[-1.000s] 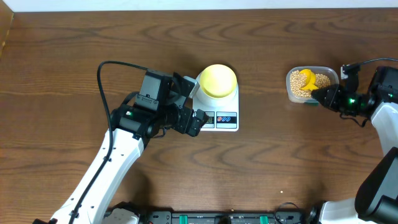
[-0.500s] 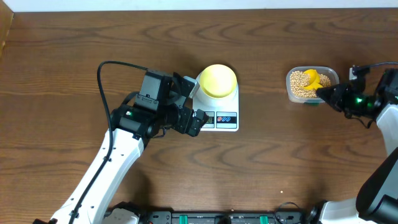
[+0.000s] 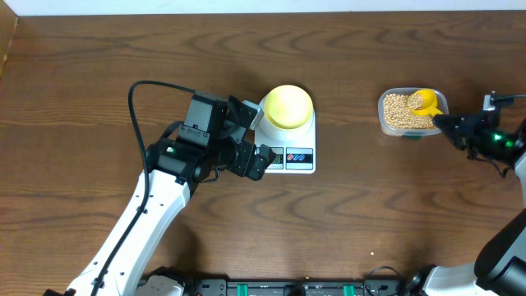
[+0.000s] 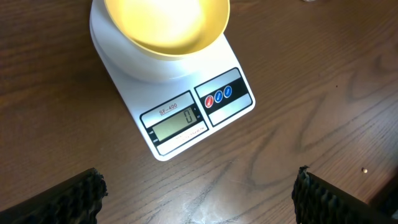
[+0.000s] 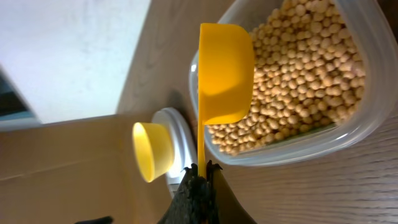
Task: Scoop item into bowl and weigh 50g on scale
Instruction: 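Lift the filled scoop out of the tub with the right gripper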
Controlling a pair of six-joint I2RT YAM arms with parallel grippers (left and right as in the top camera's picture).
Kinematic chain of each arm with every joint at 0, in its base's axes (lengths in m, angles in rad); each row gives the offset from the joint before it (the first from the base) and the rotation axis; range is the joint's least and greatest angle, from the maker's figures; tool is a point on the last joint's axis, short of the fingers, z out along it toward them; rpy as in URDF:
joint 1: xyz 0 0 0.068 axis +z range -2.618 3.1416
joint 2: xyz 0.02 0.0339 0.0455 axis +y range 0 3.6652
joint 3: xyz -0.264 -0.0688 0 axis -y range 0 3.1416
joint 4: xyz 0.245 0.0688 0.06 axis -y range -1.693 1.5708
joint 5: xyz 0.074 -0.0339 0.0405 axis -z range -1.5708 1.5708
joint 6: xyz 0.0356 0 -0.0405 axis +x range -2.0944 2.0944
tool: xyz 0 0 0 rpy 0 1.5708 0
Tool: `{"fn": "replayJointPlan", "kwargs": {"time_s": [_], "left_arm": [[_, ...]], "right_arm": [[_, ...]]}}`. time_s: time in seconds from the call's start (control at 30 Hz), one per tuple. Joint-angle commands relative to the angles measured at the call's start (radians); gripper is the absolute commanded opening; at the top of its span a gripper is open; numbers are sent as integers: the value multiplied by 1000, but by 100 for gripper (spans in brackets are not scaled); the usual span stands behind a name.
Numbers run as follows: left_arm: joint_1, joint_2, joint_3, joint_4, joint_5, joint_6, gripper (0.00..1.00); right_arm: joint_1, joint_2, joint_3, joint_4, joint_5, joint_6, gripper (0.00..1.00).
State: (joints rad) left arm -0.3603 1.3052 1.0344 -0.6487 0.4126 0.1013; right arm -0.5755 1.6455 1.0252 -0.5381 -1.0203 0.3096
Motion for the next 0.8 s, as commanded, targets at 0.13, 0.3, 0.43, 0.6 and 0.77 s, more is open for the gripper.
{"fn": "replayJointPlan", "kwargs": {"time_s": [0.13, 0.3, 0.43, 0.6, 0.77], "left_arm": [[-1, 2, 0, 0, -7, -6, 98], [-1, 2, 0, 0, -7, -6, 98], [-1, 2, 0, 0, -7, -6, 98], [-1, 2, 0, 0, -7, -6, 98], [-1, 2, 0, 0, -7, -6, 98]], "right_arm": [[-27, 10, -7, -8, -159, 12, 1], [-27, 10, -7, -16, -182, 11, 1], [-27, 10, -7, -15, -231, 8, 1], [-25, 10, -7, -15, -314, 8, 1], [-25, 10, -7, -15, -363, 8, 1]]}}
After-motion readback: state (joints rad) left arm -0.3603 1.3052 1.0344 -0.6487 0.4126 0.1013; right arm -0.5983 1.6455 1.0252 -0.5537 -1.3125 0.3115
